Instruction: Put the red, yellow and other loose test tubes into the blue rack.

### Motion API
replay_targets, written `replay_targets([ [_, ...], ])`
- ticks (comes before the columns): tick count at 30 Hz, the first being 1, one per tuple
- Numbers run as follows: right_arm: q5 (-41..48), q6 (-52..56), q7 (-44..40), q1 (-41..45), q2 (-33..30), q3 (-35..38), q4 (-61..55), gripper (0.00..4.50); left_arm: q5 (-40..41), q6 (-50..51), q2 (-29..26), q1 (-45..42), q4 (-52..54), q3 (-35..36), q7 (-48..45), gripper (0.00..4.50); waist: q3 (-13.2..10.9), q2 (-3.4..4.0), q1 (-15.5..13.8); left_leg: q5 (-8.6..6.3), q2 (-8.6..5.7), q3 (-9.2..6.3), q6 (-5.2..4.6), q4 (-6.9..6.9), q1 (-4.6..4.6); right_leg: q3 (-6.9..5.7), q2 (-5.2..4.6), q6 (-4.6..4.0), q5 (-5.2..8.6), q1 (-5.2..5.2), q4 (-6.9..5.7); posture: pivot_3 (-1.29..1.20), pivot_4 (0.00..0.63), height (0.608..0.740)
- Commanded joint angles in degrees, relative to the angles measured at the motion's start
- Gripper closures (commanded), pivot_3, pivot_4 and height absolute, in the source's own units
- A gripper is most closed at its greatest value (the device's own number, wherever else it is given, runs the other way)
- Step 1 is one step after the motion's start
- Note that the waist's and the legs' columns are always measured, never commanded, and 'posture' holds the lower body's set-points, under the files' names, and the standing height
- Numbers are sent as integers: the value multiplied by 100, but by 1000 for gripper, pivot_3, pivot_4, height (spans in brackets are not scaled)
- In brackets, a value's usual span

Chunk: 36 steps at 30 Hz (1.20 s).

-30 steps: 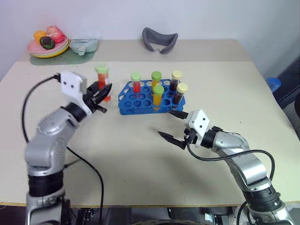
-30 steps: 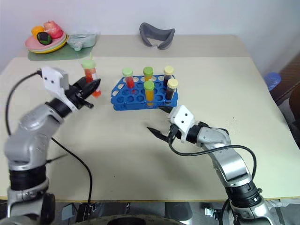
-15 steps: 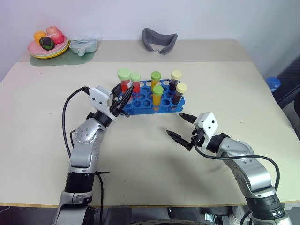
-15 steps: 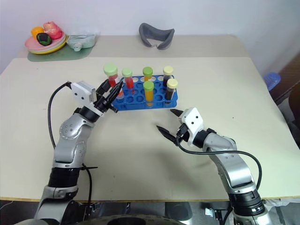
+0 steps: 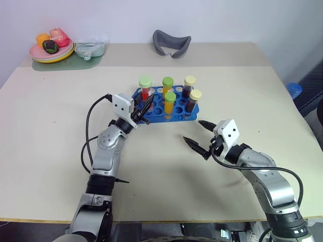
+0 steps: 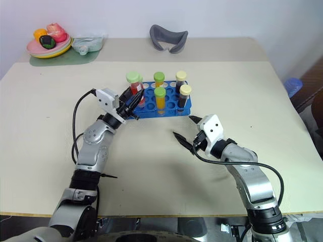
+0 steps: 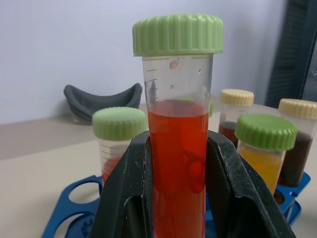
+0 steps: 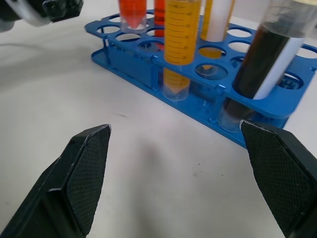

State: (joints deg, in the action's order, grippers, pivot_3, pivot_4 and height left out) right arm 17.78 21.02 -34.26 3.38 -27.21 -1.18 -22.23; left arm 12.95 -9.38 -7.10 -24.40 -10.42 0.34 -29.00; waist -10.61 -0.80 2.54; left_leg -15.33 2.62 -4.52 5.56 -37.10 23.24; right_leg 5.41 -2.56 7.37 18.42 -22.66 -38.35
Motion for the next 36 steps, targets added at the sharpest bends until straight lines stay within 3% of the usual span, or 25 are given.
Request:
replay_targets([
  [1,112,-10,30,-63,-5,198,-218,190,-66,-311,25,86,-55,-33,-28,3520,0,0,0,0,0,0,0,0,0,0,0,0,0,0,0,0,150,740],
  [26,107,-24,45,-156,-40,164,-244,190,-307,-851,68,11,-777,-64,94,3520,1,2,-2,-2,0,0,-3,3,-23,0,1,0,0,25,4,0,150,740],
  [32,108,-31,42,-126,-51,170,-230,190,15,-710,46,118,-345,70,23,789,1,2,-2,-2,0,0,-3,3,-23,0,0,0,0,25,5,0,150,740],
  [36,132,-25,-11,-78,-151,254,-289,190,365,-237,-271,427,587,201,-125,789,1,2,5,-2,1,-1,-3,6,-23,0,1,0,0,24,4,0,150,740],
])
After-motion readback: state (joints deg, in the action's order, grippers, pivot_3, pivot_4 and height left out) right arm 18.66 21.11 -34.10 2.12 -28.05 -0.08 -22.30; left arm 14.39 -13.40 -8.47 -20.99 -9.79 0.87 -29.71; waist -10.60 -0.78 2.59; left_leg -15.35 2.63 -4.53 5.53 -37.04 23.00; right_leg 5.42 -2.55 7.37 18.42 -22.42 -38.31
